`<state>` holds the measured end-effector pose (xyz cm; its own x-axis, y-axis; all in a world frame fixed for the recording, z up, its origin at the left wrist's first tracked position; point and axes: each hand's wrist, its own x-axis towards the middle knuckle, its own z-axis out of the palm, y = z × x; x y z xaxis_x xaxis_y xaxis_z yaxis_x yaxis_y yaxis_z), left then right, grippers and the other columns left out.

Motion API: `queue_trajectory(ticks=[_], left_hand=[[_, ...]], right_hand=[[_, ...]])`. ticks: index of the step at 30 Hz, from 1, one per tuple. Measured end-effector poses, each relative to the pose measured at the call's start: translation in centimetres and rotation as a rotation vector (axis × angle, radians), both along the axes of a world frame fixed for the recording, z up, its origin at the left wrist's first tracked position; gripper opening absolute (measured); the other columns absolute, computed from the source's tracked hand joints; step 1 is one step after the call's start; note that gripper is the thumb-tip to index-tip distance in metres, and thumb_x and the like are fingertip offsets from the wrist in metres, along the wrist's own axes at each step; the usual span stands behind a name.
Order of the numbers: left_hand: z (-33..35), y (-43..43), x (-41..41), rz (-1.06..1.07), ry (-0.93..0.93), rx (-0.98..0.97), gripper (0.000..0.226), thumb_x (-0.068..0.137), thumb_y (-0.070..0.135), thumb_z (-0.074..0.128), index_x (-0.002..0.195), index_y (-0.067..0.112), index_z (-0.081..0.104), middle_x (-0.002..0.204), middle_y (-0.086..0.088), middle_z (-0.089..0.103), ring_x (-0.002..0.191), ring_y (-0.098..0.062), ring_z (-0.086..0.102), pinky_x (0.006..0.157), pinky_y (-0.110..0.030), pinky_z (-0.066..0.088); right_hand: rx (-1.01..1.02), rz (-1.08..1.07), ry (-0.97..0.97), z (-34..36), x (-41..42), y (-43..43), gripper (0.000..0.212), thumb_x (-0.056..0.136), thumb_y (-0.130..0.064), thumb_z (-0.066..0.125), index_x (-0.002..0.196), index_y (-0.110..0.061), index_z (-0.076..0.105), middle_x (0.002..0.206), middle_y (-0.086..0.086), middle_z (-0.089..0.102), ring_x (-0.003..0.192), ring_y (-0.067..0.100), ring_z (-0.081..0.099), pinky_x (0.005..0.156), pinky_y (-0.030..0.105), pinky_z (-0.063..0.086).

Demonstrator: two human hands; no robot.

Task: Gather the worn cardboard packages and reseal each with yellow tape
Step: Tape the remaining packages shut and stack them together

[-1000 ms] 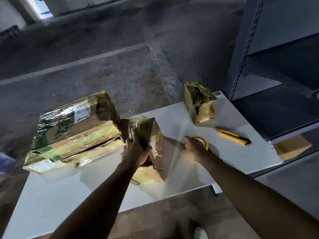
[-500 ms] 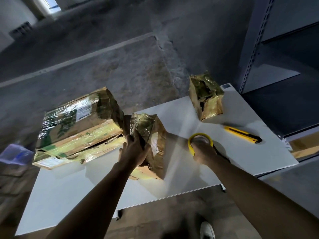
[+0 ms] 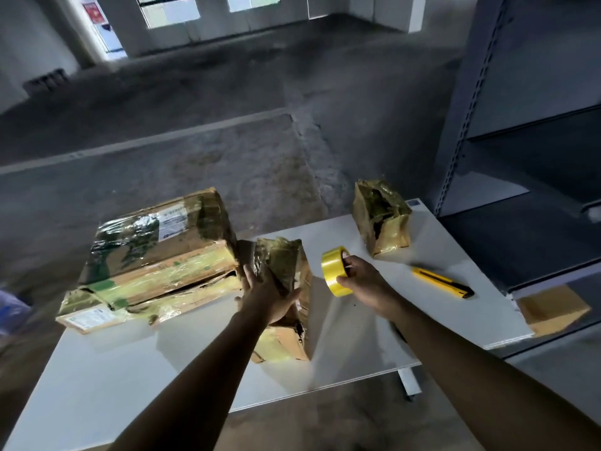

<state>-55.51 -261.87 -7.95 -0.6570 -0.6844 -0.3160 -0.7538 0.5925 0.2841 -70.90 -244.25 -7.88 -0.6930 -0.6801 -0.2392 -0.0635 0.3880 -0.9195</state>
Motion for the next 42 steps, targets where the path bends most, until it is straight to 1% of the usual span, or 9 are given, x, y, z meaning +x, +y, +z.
queue_trajectory(ticks=[4,13,18,25,31,34,36,39,42], left_hand=[[2.1,0.7,-1.3,-0.105,0.130,-0.171,0.103,0.084,0.081,0.034,0.158,0.018,-0.002,0.163,-0.012,-0.021,0.148,-0.032,-0.023,0.117,-0.057,-0.008],[7.2,1.9,-3.6,-0.552,0.368,-0.005,0.068,0.095,0.046,0.059,0.148,0.010,0.038,0.148,-0.010,0.047,0.131,-0.027,0.048,0.106,-0.039,0.041],[7.5,2.1,-2.3,-0.598,0.518,-0.077,0.051,0.099,0.034,0.056,0.146,0.016,0.046,0.147,-0.006,0.050,0.131,-0.022,0.049,0.101,-0.026,0.038],[6.5,1.9,-1.2,-0.667,0.674,-0.149,0.039,0.099,0.025,0.056,0.136,0.014,0.058,0.145,-0.007,0.052,0.132,-0.023,0.051,0.105,-0.038,0.047],[7.6,3.7,-1.0,-0.319,0.660,0.254,0.051,0.098,0.032,0.059,0.142,0.011,0.046,0.126,0.002,0.057,0.111,-0.011,0.059,0.087,-0.028,0.050],[8.6,4.0,-1.1,-0.220,0.679,0.237,0.040,0.100,0.037,0.051,0.073,0.009,0.059,0.066,-0.002,0.056,0.059,-0.011,0.050,0.060,-0.030,0.037],[8.9,3.8,-1.0,-0.180,0.698,0.265,0.048,0.101,0.040,0.052,0.062,0.012,0.050,0.056,-0.002,0.048,0.051,-0.012,0.045,0.057,-0.031,0.033],[9.1,3.3,-1.2,-0.080,0.812,0.420,0.049,0.091,0.055,0.052,0.088,0.007,0.065,0.077,-0.015,0.066,0.072,-0.032,0.066,0.063,-0.048,0.052],[10.1,3.5,-1.3,0.040,0.860,0.644,0.048,0.099,0.050,0.050,0.119,0.009,0.064,0.106,-0.013,0.071,0.095,-0.030,0.071,0.070,-0.040,0.058]], right_hand=[[-0.087,-0.005,-0.088,1.9,1.1,0.2,0.036,0.092,0.001,0.061,0.127,-0.005,0.053,0.110,0.010,0.063,0.086,0.010,0.060,0.058,0.007,0.045],[-0.169,0.124,-0.100,5.2,3.9,0.0,0.022,0.077,-0.008,0.065,0.096,-0.016,0.055,0.095,0.013,0.069,0.082,0.015,0.059,0.075,0.027,0.043],[-0.216,0.057,-0.134,5.1,4.0,-0.1,0.016,0.092,-0.001,0.063,0.103,-0.010,0.057,0.083,0.004,0.066,0.070,0.003,0.058,0.062,0.011,0.043],[-0.457,-0.122,-0.392,5.7,4.4,-1.3,0.014,0.100,-0.017,0.056,0.104,-0.005,0.062,0.094,0.016,0.067,0.083,0.026,0.064,0.075,0.038,0.050],[-0.518,-0.367,-0.596,7.2,4.4,-2.7,0.032,0.093,-0.023,0.067,0.116,-0.001,0.062,0.103,0.021,0.068,0.082,0.029,0.068,0.069,0.038,0.056],[-0.567,-0.331,-0.558,8.0,4.2,-2.9,0.023,0.092,-0.017,0.068,0.110,-0.004,0.064,0.102,0.017,0.067,0.089,0.028,0.066,0.079,0.043,0.052],[-0.538,-0.267,-0.421,8.3,4.2,-3.0,0.018,0.092,-0.016,0.067,0.107,-0.007,0.067,0.104,0.016,0.068,0.091,0.026,0.065,0.081,0.042,0.051],[-0.490,-0.169,-0.264,8.6,4.6,-2.9,0.027,0.090,-0.025,0.069,0.114,-0.012,0.071,0.112,0.007,0.072,0.104,0.022,0.066,0.093,0.038,0.050],[-0.517,-0.083,-0.245,9.0,5.3,-2.5,0.028,0.097,-0.024,0.062,0.122,-0.011,0.068,0.118,0.011,0.071,0.109,0.025,0.066,0.095,0.036,0.051]])
